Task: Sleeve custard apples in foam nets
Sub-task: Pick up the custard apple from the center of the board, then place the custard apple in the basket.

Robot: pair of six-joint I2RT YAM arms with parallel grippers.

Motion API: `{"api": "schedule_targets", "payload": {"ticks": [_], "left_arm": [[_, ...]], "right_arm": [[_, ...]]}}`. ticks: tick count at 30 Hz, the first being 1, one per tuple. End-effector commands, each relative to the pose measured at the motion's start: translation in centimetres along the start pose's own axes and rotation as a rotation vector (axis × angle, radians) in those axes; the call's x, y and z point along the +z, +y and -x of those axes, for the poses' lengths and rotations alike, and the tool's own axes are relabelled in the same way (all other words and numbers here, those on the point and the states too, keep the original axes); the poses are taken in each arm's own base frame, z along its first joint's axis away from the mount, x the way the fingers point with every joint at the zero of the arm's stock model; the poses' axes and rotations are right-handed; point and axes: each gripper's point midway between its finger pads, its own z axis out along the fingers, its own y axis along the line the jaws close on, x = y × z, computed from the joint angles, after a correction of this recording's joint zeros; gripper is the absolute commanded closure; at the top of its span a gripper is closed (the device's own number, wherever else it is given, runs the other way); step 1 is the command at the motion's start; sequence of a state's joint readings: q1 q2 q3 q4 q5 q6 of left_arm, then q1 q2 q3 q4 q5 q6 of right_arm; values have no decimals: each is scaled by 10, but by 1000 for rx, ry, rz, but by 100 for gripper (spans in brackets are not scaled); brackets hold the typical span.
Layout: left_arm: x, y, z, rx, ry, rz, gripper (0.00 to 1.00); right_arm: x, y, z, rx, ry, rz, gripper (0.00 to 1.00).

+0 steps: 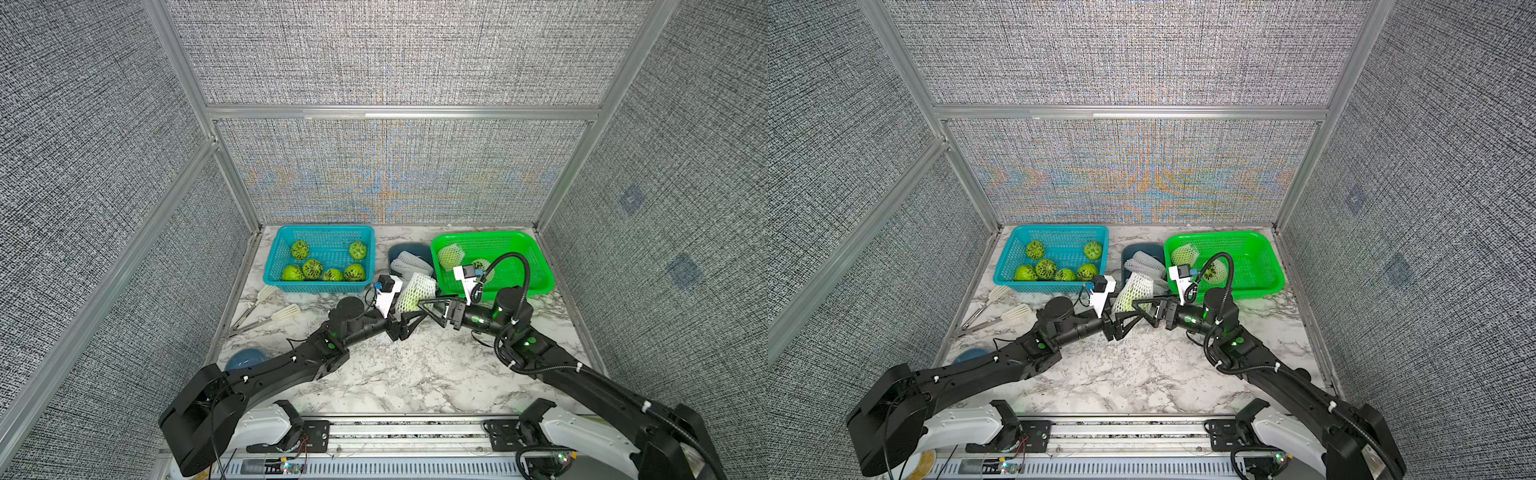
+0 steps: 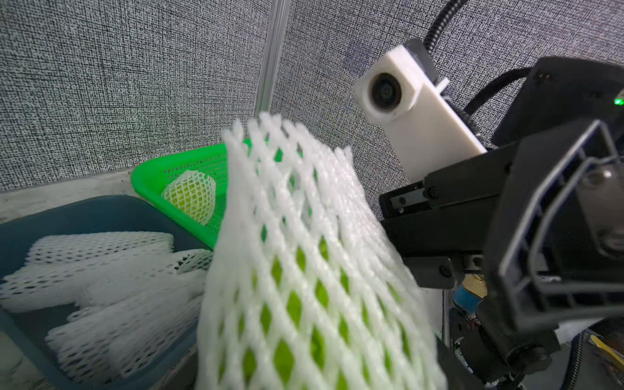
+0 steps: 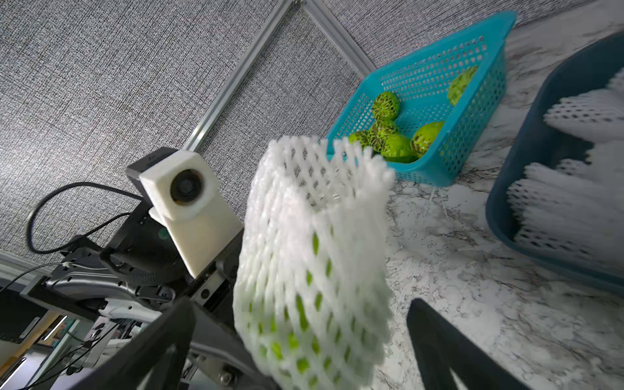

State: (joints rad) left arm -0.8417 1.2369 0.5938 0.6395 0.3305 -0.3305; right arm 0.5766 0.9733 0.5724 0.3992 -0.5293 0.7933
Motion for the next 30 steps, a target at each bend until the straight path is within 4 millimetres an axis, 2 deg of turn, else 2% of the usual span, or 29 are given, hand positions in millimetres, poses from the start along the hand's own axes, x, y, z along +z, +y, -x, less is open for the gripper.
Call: {"api": "schedule_targets", "payload": {"ticks": [1, 5, 8, 12, 16, 18, 23, 24, 25, 30], "left_arm": [[5, 3, 6, 23, 4, 18, 56], [16, 4, 13, 38, 18, 15, 57], [31, 8, 18, 65, 64, 26, 57], [60, 19, 30, 120, 147, 69, 57], [97, 35, 33, 174, 247, 99, 58], [118, 43, 36, 186, 283, 103, 58], [172, 56, 39, 175, 316, 77, 59], [182, 56, 45, 167, 301, 65, 59], [196, 60, 37, 148, 310, 54, 60], [244, 67, 35, 85, 268, -2, 60]], "right_arm": [[-17, -18, 4, -13, -46, -112, 1], [-45, -19, 20, -51, -125, -196, 1], [-79, -10, 41, -96, -236, -291, 1], [-135, 28, 78, -174, -425, -375, 1], [-178, 58, 96, -256, -494, -456, 1], [-192, 71, 102, -285, -516, -473, 1], [-219, 84, 111, -329, -573, -532, 1], [-225, 87, 113, -333, -595, -541, 1], [-231, 89, 115, -337, -614, -551, 1], [-248, 99, 124, -364, -660, -586, 1]]}}
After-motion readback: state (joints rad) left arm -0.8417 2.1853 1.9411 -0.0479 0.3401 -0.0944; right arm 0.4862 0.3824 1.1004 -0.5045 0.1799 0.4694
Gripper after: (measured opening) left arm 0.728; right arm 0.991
